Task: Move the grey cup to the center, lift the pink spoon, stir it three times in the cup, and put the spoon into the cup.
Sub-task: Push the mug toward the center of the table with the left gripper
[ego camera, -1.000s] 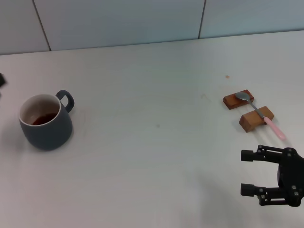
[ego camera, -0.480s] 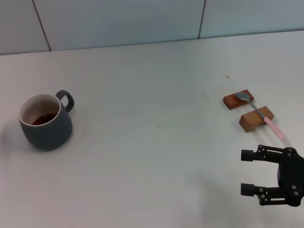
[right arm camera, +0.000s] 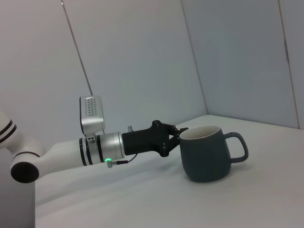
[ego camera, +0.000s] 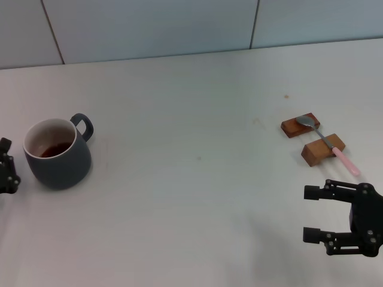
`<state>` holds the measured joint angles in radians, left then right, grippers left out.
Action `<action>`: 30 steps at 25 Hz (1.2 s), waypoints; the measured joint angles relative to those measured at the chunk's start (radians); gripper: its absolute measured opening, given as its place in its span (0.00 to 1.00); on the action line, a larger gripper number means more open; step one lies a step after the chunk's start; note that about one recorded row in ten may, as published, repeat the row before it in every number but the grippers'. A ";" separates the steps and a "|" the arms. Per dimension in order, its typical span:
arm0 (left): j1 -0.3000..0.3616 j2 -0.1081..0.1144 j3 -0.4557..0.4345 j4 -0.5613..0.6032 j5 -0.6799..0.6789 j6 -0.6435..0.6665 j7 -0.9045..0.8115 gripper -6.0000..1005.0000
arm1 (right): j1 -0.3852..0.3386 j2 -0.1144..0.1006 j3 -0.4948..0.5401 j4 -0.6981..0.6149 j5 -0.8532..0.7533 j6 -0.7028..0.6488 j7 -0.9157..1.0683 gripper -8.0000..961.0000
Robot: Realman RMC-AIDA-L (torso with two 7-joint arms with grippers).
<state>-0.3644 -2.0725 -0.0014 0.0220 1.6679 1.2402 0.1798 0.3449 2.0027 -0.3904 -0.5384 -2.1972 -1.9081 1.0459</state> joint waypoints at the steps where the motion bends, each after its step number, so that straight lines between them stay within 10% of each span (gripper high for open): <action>1: -0.010 -0.001 -0.026 -0.038 -0.003 -0.031 0.042 0.00 | 0.000 0.000 0.000 0.000 0.000 0.000 0.000 0.85; 30: -0.197 -0.007 -0.017 -0.317 0.098 -0.209 0.056 0.00 | -0.005 0.001 -0.001 0.006 0.001 -0.002 0.000 0.85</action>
<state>-0.5613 -2.0792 -0.0187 -0.2950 1.7663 1.0316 0.2355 0.3395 2.0034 -0.3911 -0.5319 -2.1967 -1.9105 1.0461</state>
